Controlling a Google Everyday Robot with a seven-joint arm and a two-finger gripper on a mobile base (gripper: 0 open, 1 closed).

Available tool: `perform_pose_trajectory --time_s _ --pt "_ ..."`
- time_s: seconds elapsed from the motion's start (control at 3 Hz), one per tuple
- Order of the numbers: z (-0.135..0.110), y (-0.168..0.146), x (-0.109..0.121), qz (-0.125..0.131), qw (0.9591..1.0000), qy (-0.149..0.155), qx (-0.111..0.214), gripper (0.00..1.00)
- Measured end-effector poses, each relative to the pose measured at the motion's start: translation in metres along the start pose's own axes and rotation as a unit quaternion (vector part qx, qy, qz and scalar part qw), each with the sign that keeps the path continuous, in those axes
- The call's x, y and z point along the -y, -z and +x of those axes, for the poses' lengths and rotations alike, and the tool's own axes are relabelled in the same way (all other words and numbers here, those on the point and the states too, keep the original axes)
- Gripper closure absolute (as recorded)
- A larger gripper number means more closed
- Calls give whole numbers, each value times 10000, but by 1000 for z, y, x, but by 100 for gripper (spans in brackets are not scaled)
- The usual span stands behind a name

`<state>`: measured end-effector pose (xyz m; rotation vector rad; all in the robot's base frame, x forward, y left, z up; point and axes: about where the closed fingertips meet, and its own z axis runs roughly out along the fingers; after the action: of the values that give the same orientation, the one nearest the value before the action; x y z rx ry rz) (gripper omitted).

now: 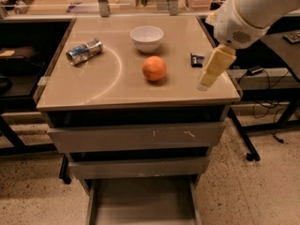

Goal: Place orange into bottom drawer

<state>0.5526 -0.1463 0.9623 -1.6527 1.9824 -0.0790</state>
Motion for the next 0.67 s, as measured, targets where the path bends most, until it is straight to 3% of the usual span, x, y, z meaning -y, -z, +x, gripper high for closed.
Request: perform_pose_trajectory --time_s 0.33,0.67 --pt "-16 -37 21 23 9997 -18 228 0" --pt "-16 -40 22 13 9997 -22 239 0"
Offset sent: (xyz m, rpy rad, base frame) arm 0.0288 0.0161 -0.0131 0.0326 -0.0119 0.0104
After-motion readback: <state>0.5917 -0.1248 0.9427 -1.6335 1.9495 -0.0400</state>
